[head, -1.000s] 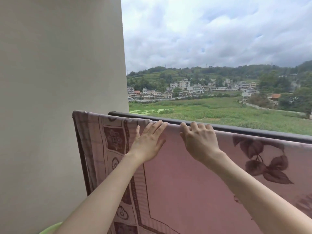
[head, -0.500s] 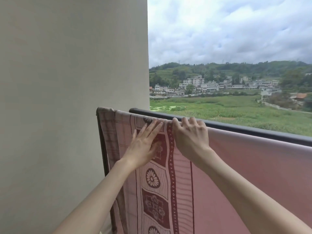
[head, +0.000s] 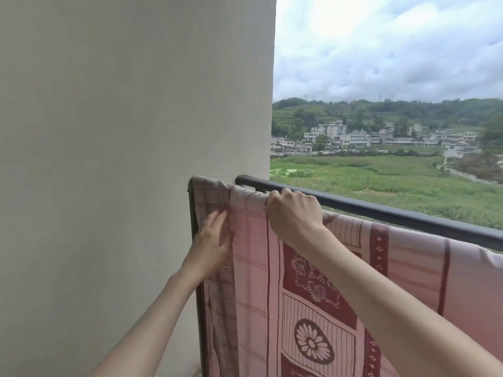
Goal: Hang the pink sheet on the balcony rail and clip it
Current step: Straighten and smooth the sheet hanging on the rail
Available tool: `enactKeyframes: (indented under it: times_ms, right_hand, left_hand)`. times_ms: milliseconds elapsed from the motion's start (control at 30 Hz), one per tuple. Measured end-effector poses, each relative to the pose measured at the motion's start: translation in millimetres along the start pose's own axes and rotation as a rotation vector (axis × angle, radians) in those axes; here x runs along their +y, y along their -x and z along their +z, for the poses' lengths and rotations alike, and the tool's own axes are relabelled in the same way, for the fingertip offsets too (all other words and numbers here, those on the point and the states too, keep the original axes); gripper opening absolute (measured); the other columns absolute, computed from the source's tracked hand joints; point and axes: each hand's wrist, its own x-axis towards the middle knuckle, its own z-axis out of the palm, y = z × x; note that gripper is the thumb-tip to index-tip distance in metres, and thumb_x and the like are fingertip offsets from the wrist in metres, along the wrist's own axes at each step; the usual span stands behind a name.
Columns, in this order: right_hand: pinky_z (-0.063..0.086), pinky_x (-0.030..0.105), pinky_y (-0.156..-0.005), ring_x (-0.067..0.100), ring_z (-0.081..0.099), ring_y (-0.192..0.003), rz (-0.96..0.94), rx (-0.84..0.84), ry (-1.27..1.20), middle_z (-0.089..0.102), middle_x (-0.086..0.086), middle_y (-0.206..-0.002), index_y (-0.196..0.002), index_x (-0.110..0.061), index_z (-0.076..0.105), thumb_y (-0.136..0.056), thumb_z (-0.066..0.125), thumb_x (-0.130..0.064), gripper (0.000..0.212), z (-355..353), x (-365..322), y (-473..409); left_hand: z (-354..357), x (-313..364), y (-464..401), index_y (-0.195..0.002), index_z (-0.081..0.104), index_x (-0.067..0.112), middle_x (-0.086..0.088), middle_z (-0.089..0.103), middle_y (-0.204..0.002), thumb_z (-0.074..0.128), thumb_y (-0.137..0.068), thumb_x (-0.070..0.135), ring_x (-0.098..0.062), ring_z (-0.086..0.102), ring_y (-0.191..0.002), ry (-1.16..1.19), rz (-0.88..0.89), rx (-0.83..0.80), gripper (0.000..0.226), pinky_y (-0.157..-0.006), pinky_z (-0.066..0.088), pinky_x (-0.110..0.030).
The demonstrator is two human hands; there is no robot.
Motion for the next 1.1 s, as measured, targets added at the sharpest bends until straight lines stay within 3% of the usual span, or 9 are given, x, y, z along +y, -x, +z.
enactKeyframes:
  times_ms: [200,333,433,500,633,767,833,967,1100]
  right_hand:
    - [0.031,0.031,-0.06,0.027,0.059,-0.084,0.061,0.12,-0.086,0.059,0.005,-0.085,-0.078,-0.015,0.047,-0.097,0.036,-0.017,0.022,30,-43,-42]
    - [0.028,0.03,-0.061,0.026,0.06,-0.084,0.15,0.097,0.002,0.062,0.004,-0.09,-0.091,-0.013,0.058,-0.097,0.037,-0.034,0.03,46,-69,-64]
    - [0.027,0.025,-0.053,0.024,0.062,-0.057,0.179,0.13,0.167,0.063,0.001,-0.065,-0.077,-0.016,0.063,-0.08,0.065,-0.032,0.016,54,-78,-67]
    - [0.026,0.023,-0.049,0.023,0.058,-0.046,0.219,0.172,0.159,0.061,0.001,-0.054,-0.067,-0.017,0.064,-0.078,0.063,-0.033,0.019,59,-76,-66]
    - [0.034,0.026,-0.05,0.025,0.063,-0.054,0.206,0.203,0.127,0.066,0.002,-0.061,-0.075,-0.017,0.067,-0.088,0.046,-0.038,0.032,61,-75,-63]
    - [0.043,0.03,-0.054,0.026,0.064,-0.058,0.21,0.195,0.117,0.067,0.003,-0.065,-0.082,-0.017,0.067,-0.092,0.039,-0.041,0.039,62,-75,-60]
    - [0.044,0.031,-0.057,0.026,0.064,-0.061,0.206,0.187,0.145,0.067,0.003,-0.067,-0.089,-0.017,0.067,-0.09,0.041,-0.04,0.035,62,-74,-58]
    - [0.047,0.034,-0.067,0.028,0.066,-0.073,0.233,0.173,0.116,0.071,0.005,-0.081,-0.099,-0.017,0.068,-0.087,0.047,-0.04,0.033,58,-78,-61]
    - [0.04,0.039,-0.088,0.024,0.06,-0.1,0.267,0.141,0.064,0.067,0.003,-0.109,-0.107,-0.018,0.065,-0.093,0.042,-0.045,0.038,51,-84,-70]
  left_hand:
    - [-14,-63,-28,-0.134,0.042,0.013,-0.005,0.044,-0.131,0.053,-0.091,0.021,-0.019,0.045,-0.121,0.341,-0.235,0.109,0.045,-0.104,0.039,-0.034]
    - [-9,-86,-33,-0.126,0.048,0.016,0.002,0.056,-0.117,0.054,-0.092,0.023,-0.014,0.055,-0.102,0.544,-0.292,-0.053,0.035,-0.084,0.046,-0.025]
    - [-4,-94,-45,-0.116,0.052,0.021,0.007,0.059,-0.105,0.058,-0.09,0.024,-0.009,0.057,-0.092,0.611,-0.289,-0.064,0.027,-0.075,0.043,-0.015]
    - [-3,-97,-53,-0.098,0.054,0.025,0.013,0.058,-0.092,0.06,-0.088,0.022,-0.003,0.056,-0.084,0.641,-0.297,-0.016,0.011,-0.067,0.041,-0.012]
    - [2,-107,-60,-0.101,0.066,0.012,-0.002,0.069,-0.098,0.063,-0.085,0.022,-0.019,0.065,-0.091,0.728,-0.363,-0.06,0.019,-0.079,0.053,-0.03]
    - [-7,-118,-60,-0.096,0.064,0.012,-0.001,0.069,-0.091,0.057,-0.09,0.024,-0.014,0.066,-0.082,0.803,-0.354,-0.105,0.016,-0.065,0.052,-0.017]
    - [-19,-126,-63,-0.094,0.064,0.01,-0.004,0.069,-0.091,0.056,-0.09,0.022,-0.018,0.066,-0.082,0.853,-0.31,-0.109,0.015,-0.067,0.053,-0.022]
    - [-54,-137,-81,-0.086,0.066,0.01,-0.006,0.065,-0.085,0.056,-0.089,0.015,-0.02,0.057,-0.081,0.936,-0.269,0.021,0.011,-0.077,0.049,-0.034]
    - [-92,-134,-116,-0.084,0.067,0.018,-0.002,0.064,-0.082,0.056,-0.09,0.017,-0.014,0.055,-0.077,0.93,-0.175,0.152,0.013,-0.075,0.047,-0.031]
